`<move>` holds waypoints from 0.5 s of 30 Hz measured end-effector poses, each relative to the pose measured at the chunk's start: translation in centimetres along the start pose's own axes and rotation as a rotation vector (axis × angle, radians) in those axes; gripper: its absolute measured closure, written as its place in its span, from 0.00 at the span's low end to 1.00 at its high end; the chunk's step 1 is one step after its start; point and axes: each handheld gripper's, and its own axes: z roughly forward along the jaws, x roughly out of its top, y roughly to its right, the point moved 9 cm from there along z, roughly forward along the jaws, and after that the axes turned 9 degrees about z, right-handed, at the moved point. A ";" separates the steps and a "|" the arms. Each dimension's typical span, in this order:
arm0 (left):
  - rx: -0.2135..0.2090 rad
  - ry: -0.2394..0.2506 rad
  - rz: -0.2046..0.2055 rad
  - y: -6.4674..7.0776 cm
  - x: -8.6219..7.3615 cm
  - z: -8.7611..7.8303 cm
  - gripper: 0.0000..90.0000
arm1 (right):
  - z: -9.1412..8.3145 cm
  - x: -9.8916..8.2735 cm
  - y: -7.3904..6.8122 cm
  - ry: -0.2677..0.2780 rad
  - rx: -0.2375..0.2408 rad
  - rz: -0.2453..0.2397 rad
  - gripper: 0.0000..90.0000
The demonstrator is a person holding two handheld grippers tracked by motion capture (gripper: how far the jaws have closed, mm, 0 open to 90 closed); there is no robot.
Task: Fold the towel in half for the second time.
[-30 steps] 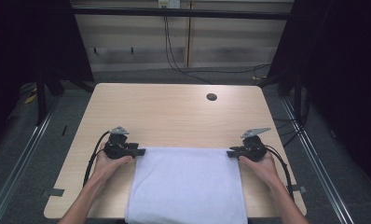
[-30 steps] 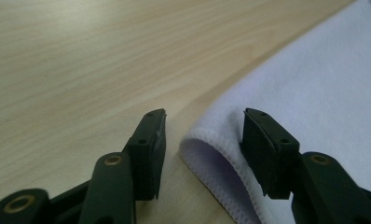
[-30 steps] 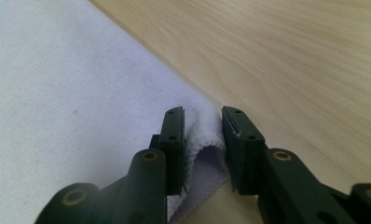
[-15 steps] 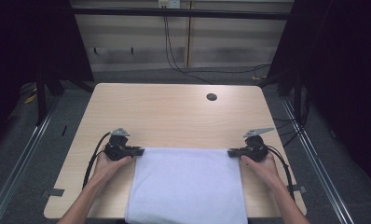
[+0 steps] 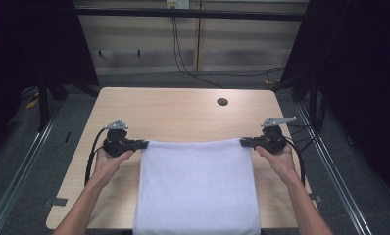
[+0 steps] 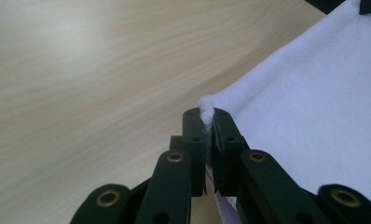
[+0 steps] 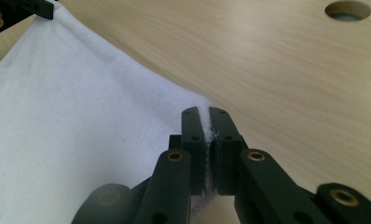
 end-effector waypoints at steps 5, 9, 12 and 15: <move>0.026 0.047 0.028 -0.6 2.7 -1.2 0.95 | -0.5 2.1 0.4 0.018 -0.029 -0.009 0.96; 0.051 0.046 0.038 -1.4 3.9 -1.2 0.95 | -0.8 4.0 0.6 0.057 -0.038 -0.016 0.96; 0.066 0.067 0.047 -2.0 5.3 -1.5 0.95 | -1.1 5.3 0.7 0.086 -0.045 -0.013 0.96; 0.102 0.085 0.062 -2.5 6.8 -1.7 0.95 | -1.5 6.6 1.1 0.107 -0.053 -0.009 0.96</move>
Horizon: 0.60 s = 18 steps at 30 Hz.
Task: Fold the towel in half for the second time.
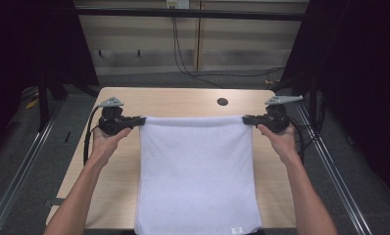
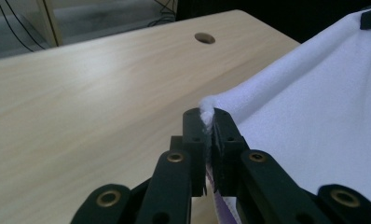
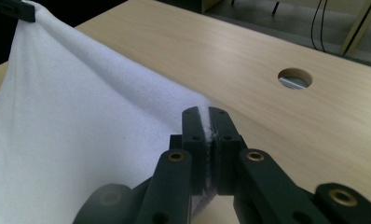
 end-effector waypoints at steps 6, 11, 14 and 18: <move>0.049 0.078 0.051 -0.6 4.4 -1.2 0.96 | -0.7 2.4 0.4 0.041 -0.018 -0.006 0.97; 0.050 0.091 0.096 0.4 5.1 -1.6 0.96 | -2.1 4.2 0.2 0.112 0.005 0.016 0.97; 0.036 0.091 0.074 0.4 3.9 -1.2 0.96 | -2.0 3.3 0.0 0.076 -0.002 -0.014 0.97; 0.024 0.079 0.080 0.9 1.6 -1.1 0.96 | -2.2 1.4 -0.6 0.060 0.016 -0.025 0.97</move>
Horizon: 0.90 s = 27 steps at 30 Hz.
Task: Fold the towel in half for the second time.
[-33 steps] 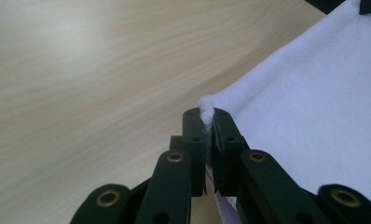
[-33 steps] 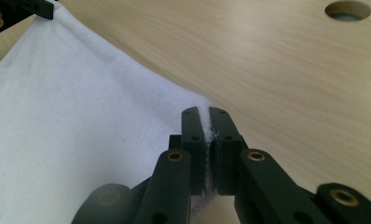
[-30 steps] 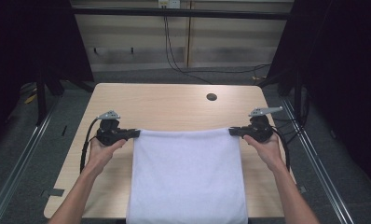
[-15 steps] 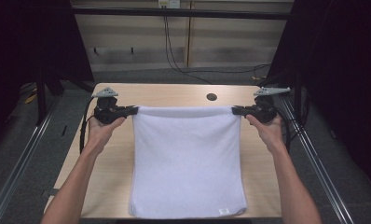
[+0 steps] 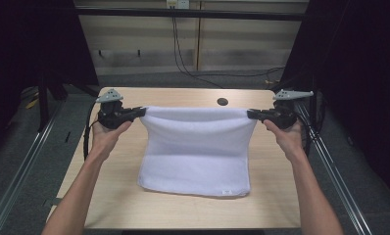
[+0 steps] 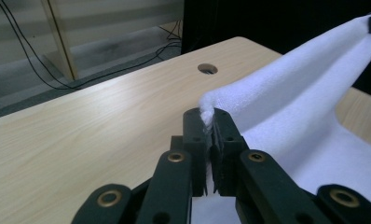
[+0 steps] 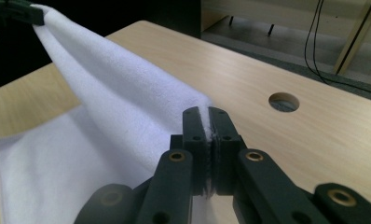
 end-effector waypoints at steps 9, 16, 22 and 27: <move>-0.060 0.006 0.019 2.9 -3.5 -1.4 0.95 | -1.0 -4.9 -1.9 -0.023 0.042 -0.013 0.97; -0.120 0.017 0.000 5.8 -6.4 -3.0 0.95 | -2.0 -10.0 -4.0 -0.092 0.065 -0.019 0.96; -0.162 -0.061 0.038 8.5 -9.6 -4.1 0.94 | -2.8 -13.6 -5.4 -0.159 0.085 -0.005 0.94; -0.178 -0.152 0.065 10.4 -13.3 -5.0 0.90 | -3.1 -17.0 -6.8 -0.242 0.096 -0.004 0.84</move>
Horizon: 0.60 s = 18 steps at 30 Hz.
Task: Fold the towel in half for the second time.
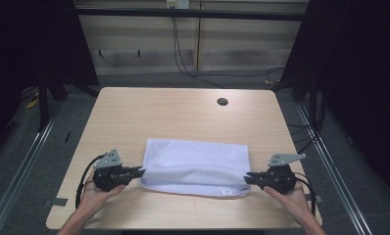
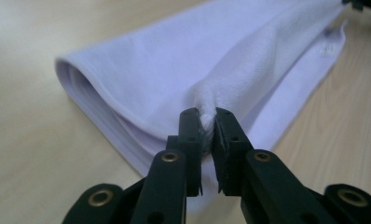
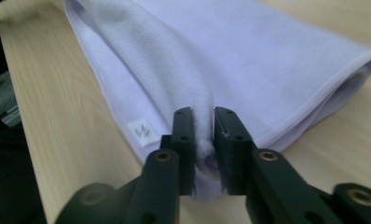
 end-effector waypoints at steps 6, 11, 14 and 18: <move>0.017 -0.037 -0.036 1.0 -2.1 -1.1 0.76 | -0.6 -2.6 -1.3 -0.029 -0.005 0.033 0.71; 0.032 0.046 -0.131 0.4 -0.8 -2.1 0.59 | -1.7 -1.5 -0.8 0.076 -0.059 0.054 0.63; 0.099 0.061 -0.183 -1.3 -1.0 -2.2 0.48 | -2.6 0.2 0.0 0.210 -0.106 0.077 0.55; 0.181 0.037 -0.235 -3.7 -2.5 -2.7 0.42 | -3.2 0.3 1.8 0.270 -0.139 0.112 0.49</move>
